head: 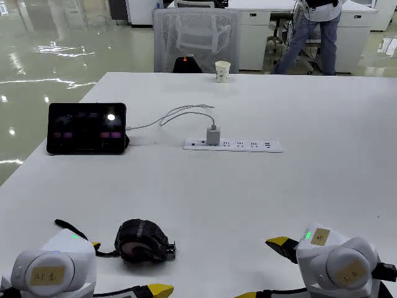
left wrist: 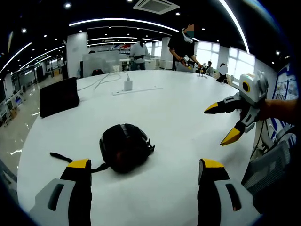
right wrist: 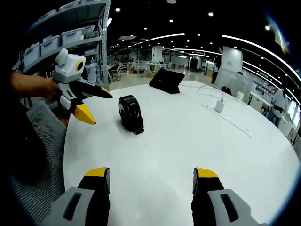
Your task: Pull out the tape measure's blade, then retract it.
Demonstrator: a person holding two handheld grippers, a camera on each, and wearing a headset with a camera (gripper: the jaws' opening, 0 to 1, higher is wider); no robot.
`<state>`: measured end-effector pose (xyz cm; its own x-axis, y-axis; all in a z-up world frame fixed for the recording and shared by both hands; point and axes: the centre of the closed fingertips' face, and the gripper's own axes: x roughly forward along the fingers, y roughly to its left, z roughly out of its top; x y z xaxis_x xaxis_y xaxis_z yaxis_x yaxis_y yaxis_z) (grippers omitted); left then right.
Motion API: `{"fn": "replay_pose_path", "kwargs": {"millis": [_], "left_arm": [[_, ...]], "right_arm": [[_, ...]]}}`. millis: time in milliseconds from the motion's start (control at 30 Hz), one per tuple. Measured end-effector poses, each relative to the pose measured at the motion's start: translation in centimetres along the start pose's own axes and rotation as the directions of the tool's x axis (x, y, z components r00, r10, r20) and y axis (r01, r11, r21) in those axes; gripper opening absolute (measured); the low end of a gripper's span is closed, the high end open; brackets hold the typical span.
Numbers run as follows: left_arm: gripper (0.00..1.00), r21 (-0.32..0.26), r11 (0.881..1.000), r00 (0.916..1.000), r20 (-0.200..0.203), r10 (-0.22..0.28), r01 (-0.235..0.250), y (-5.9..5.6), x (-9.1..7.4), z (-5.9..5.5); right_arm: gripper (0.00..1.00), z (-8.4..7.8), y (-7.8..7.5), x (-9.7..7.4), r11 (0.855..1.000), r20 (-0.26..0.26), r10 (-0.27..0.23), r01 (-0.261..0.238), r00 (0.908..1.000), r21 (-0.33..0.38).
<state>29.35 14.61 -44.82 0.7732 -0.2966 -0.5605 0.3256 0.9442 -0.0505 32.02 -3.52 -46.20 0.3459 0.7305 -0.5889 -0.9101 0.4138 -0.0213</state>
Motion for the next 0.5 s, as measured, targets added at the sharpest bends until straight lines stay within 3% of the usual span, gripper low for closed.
{"fn": "replay_pose_path", "kwargs": {"millis": [500], "left_arm": [[0.95,0.041,0.999,0.9989,0.030,-0.035,0.034,-0.9,-1.1,0.1]], "right_arm": [[0.80,-0.7,0.0,-2.0,0.997,0.032,-0.055,0.053,0.9980,0.057]]}}
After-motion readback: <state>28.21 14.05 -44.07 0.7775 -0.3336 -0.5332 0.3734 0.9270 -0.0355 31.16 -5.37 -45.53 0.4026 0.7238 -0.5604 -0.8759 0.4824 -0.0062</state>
